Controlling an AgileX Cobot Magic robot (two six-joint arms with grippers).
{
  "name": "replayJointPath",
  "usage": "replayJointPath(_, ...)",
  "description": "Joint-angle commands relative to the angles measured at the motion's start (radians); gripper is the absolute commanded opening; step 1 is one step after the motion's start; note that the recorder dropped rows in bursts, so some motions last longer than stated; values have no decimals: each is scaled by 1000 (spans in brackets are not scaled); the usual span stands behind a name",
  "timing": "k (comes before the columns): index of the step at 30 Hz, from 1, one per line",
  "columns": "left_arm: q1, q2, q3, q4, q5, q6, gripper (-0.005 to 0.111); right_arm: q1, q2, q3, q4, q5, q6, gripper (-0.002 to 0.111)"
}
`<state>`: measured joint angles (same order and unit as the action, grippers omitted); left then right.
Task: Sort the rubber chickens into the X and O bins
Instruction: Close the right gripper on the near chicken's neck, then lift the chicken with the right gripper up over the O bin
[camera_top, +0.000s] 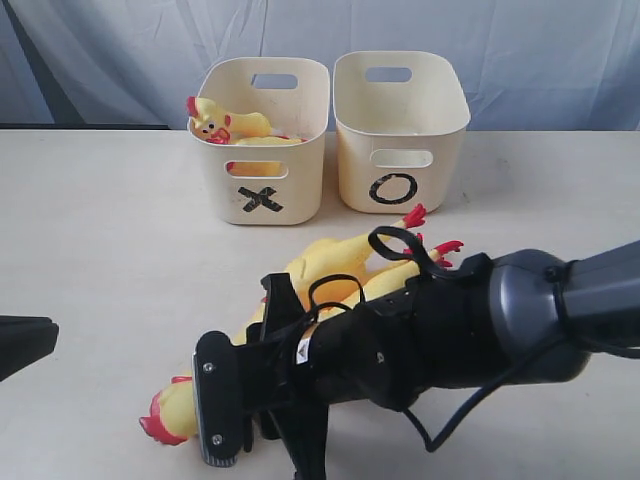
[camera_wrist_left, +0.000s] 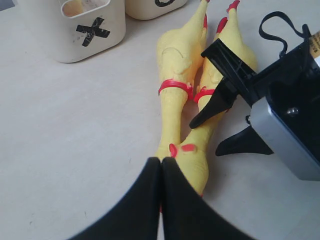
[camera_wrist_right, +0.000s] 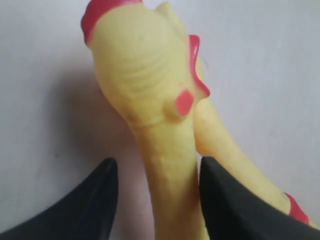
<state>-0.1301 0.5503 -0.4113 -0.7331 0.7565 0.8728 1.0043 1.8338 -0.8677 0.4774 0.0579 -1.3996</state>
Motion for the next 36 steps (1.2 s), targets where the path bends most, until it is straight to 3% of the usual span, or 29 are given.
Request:
replayJointPath(1, -2, -6, 4, -13, 6, -5, 0, 4, 20, -5, -7, -51, -5, 48)
replayJointPath(6, -2, -6, 4, -13, 6, -5, 0, 4, 31, -5, -7, -68, -5, 47)
replayJointPath(8, -2, -6, 4, -13, 6, -5, 0, 4, 33, -5, -7, -68, -5, 42)
replayJointPath(13, -2, -6, 4, -13, 6, -5, 0, 4, 33, -5, -7, -66, -5, 12)
replayJointPath(16, -2, -6, 4, -13, 6, -5, 0, 4, 33, -5, -5, -58, -5, -1)
replayJointPath(36, -2, -6, 4, -13, 6, -5, 0, 4, -240, -5, 346, -53, 14, -1)
